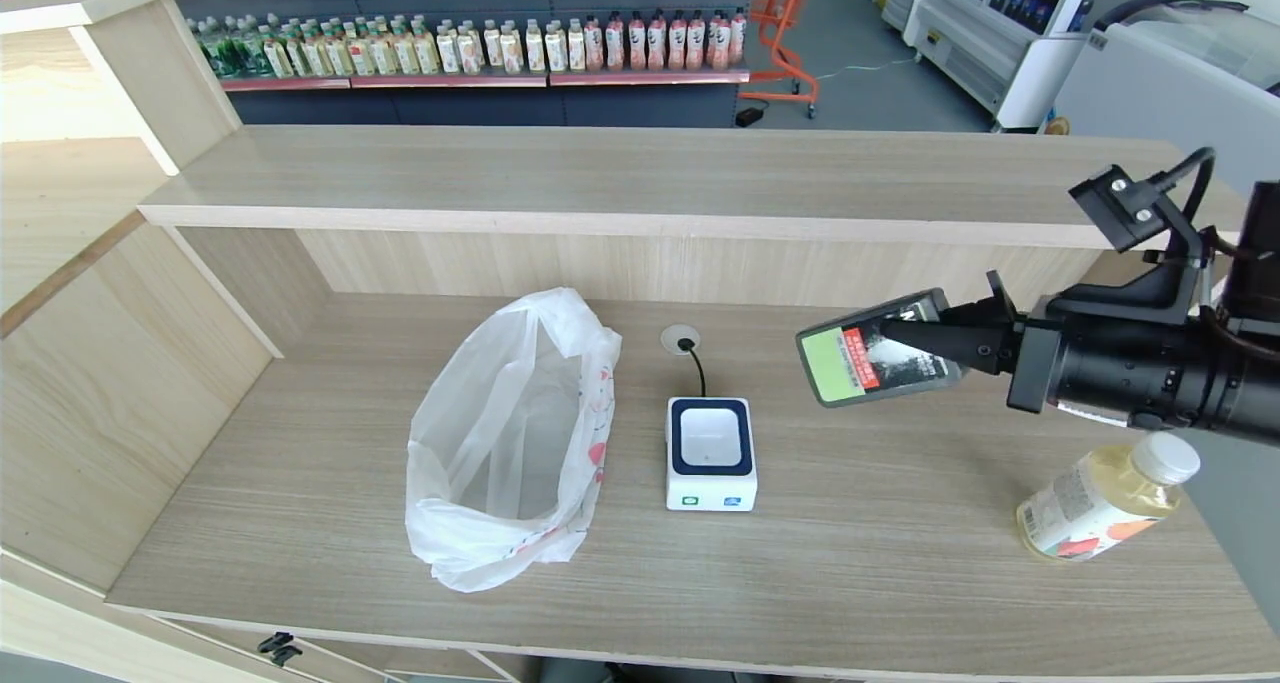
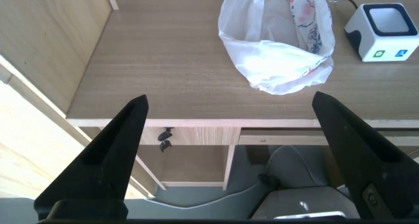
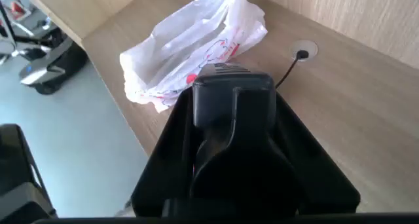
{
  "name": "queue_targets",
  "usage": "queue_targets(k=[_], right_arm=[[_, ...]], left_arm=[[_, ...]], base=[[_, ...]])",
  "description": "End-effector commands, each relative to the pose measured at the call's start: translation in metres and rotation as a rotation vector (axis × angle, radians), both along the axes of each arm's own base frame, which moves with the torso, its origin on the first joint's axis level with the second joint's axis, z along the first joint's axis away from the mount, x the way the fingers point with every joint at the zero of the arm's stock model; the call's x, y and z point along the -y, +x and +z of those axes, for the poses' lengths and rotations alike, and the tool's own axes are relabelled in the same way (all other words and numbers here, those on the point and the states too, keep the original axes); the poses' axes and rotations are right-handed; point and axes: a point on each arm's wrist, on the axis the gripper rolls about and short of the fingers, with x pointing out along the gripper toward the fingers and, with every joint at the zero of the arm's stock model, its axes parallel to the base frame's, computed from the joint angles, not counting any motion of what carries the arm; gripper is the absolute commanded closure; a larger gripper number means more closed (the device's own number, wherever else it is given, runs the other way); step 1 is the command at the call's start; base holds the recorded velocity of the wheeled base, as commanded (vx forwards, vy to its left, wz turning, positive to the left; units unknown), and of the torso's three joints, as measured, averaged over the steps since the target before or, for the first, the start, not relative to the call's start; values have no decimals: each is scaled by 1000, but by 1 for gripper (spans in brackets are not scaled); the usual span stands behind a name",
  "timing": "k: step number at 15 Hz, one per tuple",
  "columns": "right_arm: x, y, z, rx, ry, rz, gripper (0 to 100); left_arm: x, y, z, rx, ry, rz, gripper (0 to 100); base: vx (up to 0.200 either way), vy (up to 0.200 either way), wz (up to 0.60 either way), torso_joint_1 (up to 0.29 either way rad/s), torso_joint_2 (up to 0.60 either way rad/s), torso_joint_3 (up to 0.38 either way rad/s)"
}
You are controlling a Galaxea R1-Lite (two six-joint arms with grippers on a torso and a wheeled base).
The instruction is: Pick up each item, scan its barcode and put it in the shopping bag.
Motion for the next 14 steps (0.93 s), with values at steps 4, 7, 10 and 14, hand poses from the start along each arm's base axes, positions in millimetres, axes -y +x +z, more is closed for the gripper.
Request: queue_targets(k=[4, 7, 10, 14], right_arm=[[-53, 49, -59, -476, 180, -113, 100], [-70, 62, -81, -542, 161, -124, 100], [-93, 72, -88, -537, 141, -118, 100], [-118, 82, -105, -539, 103, -128, 100]], left_arm=[[0, 0, 0, -2, 0, 0, 0], [0, 0, 0, -2, 0, 0, 0], [0, 0, 0, -2, 0, 0, 0], [0, 0, 0, -2, 0, 0, 0]], base=[[0, 0, 0, 0, 0, 0], [0, 0, 0, 0, 0, 0], [0, 0, 0, 0, 0, 0], [0, 0, 0, 0, 0, 0]])
